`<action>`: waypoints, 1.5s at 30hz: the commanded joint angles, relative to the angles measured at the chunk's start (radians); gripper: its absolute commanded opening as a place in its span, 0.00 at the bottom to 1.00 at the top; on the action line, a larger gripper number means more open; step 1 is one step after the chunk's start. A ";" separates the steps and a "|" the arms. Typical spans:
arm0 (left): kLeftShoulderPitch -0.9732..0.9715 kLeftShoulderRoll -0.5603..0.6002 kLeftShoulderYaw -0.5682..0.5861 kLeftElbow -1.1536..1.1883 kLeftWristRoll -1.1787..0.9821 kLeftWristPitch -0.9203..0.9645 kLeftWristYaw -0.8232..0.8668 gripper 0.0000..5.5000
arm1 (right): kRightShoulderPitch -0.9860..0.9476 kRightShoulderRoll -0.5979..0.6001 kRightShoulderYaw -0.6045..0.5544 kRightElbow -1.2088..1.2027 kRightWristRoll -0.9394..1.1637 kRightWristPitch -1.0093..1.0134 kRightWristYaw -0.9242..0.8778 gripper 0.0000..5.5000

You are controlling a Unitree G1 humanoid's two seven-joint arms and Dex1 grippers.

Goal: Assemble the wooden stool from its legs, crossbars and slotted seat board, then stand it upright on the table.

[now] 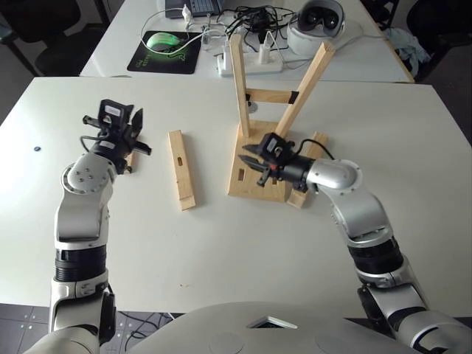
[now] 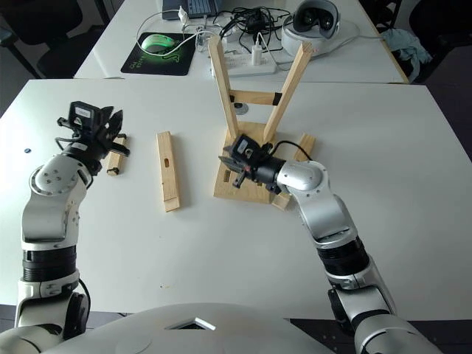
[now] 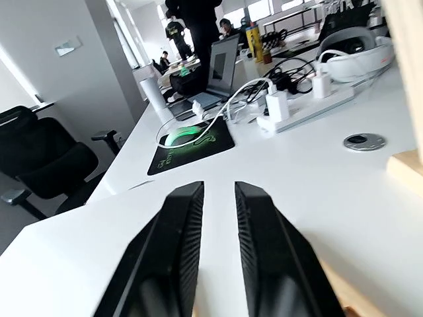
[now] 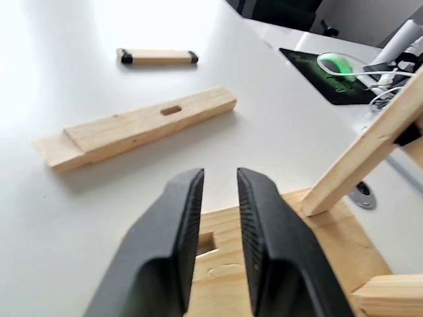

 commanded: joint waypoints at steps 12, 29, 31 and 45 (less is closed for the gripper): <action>-0.038 -0.020 0.097 0.336 -0.114 0.042 -0.002 0.58 | 0.195 0.038 -0.183 0.016 0.079 0.008 -0.201 0.62; 0.061 -0.028 0.104 0.331 -0.125 0.106 0.013 0.61 | 0.205 0.048 -0.302 0.129 0.044 -0.052 -0.382 0.66; 0.063 -0.032 0.109 0.318 -0.133 0.113 0.014 0.61 | 0.228 0.030 -0.301 0.138 0.026 -0.057 -0.396 0.66; 0.066 -0.046 0.137 0.190 -0.186 0.162 0.038 0.61 | 0.343 -0.021 -0.140 0.129 -0.081 0.095 -0.404 0.66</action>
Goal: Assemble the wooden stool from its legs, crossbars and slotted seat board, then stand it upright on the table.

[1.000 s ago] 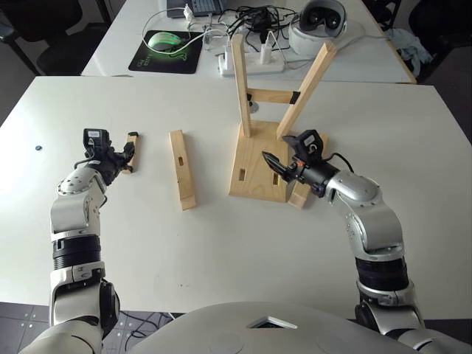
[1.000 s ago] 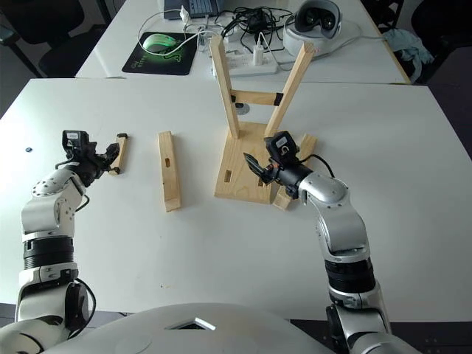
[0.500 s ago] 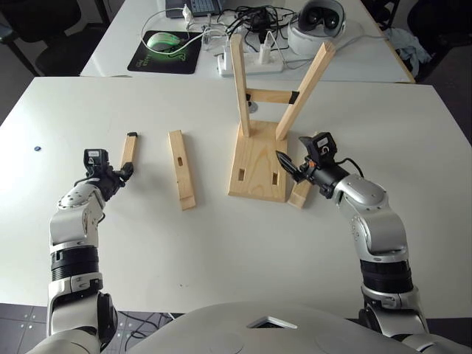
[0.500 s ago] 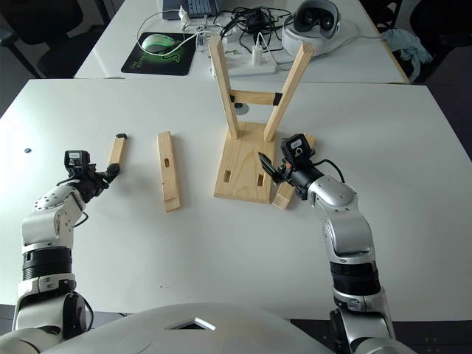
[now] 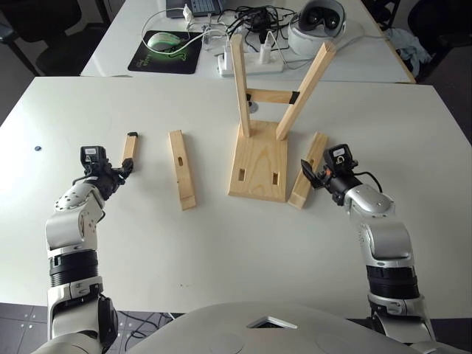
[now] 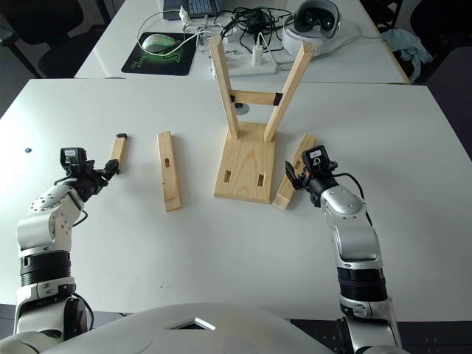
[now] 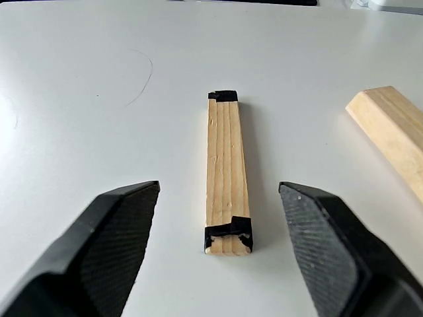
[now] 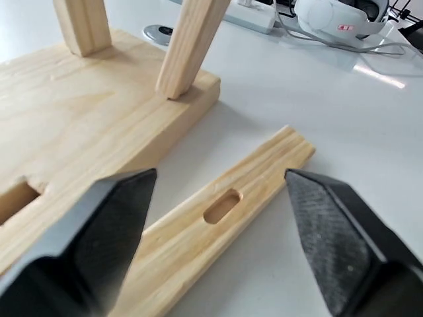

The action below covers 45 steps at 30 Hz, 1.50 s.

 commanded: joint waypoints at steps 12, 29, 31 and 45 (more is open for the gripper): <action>0.029 -0.001 0.024 -0.123 -0.029 0.063 0.027 0.61 | 0.195 -0.034 0.072 -0.178 0.001 0.326 0.017 0.66; 0.071 -0.001 0.052 -0.185 -0.048 0.099 0.042 0.62 | 0.232 0.060 -0.032 -0.270 0.083 0.466 -0.077 0.39; 0.074 0.004 0.051 -0.189 -0.046 0.102 0.040 0.62 | 0.244 0.068 -0.035 -0.288 0.087 0.476 -0.091 0.38; 0.064 0.058 0.010 -0.186 -0.032 0.125 -0.003 0.62 | 0.324 0.265 -0.116 -0.621 0.145 0.790 -0.174 0.38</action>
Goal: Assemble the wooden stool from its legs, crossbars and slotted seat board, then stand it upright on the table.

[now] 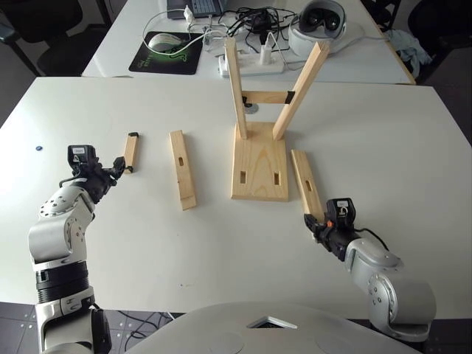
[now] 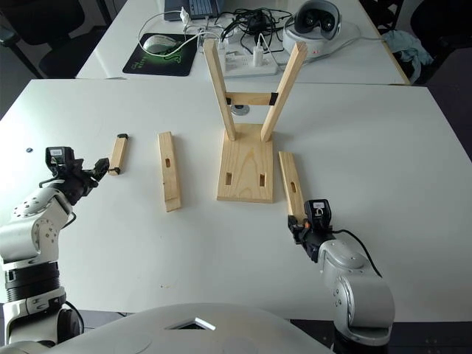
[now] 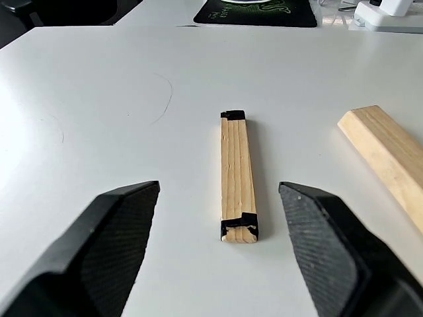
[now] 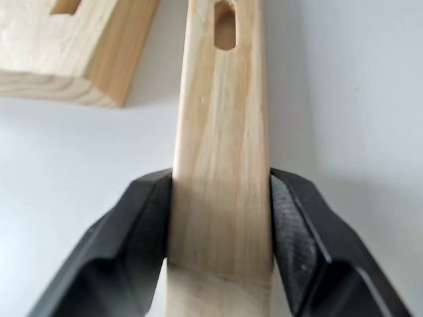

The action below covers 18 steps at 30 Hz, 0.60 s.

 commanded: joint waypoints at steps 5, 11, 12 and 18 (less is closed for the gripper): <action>-0.021 0.027 -0.012 0.008 0.004 0.020 -0.013 0.62 | -0.038 0.025 -0.001 -0.055 -0.004 0.130 -0.045 0.51; 0.001 0.013 -0.004 0.004 0.014 0.003 0.007 0.62 | -0.107 -0.001 -0.023 -0.073 0.004 0.177 -0.028 0.65; 0.002 0.008 -0.004 0.009 0.017 -0.004 0.013 0.62 | -0.135 -0.019 -0.035 -0.078 0.002 0.165 -0.025 0.65; -0.012 -0.016 -0.006 0.121 0.031 -0.082 0.027 0.62 | -0.348 -0.053 -0.161 -0.034 -0.001 0.002 -0.019 0.65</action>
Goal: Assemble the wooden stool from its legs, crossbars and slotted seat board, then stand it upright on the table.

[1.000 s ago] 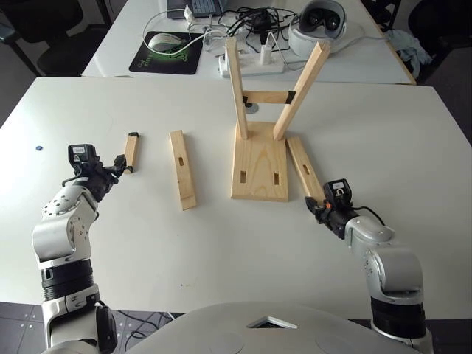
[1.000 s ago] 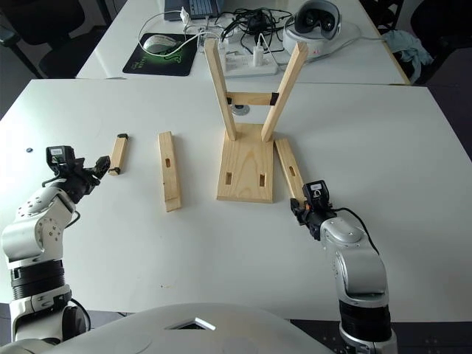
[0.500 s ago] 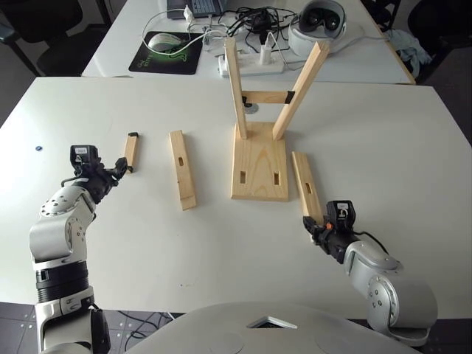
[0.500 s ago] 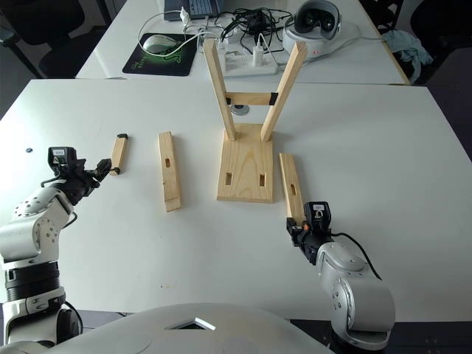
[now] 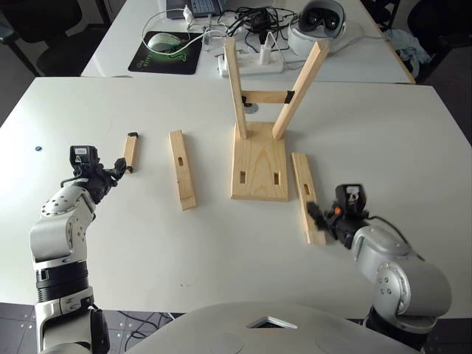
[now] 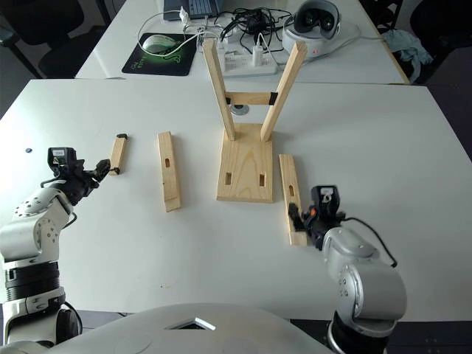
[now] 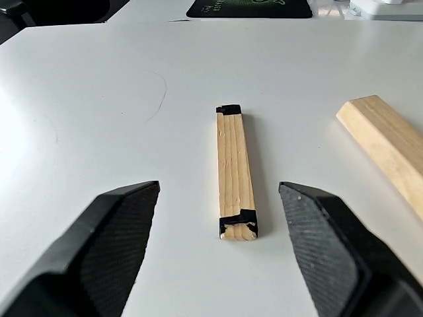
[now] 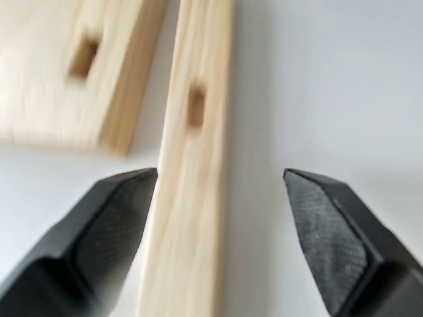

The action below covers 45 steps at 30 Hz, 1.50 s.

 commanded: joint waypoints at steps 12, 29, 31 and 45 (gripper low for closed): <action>-0.133 -0.057 -0.055 0.394 0.021 -0.187 -0.035 0.62 | -0.221 -0.064 -0.044 0.327 -0.013 -0.384 -0.009 0.65; -0.004 -0.095 -0.043 -0.064 -0.041 0.054 0.051 0.62 | -0.124 -0.098 0.036 0.404 -0.032 -0.556 -0.006 0.65; -0.013 -0.103 -0.056 -0.054 -0.033 0.052 0.055 0.62 | -0.110 -0.102 0.045 0.403 -0.035 -0.567 -0.009 0.65; -0.064 -0.125 -0.056 0.352 0.026 -0.187 0.052 0.62 | -0.189 -0.123 0.098 0.451 -0.024 -0.585 0.005 0.65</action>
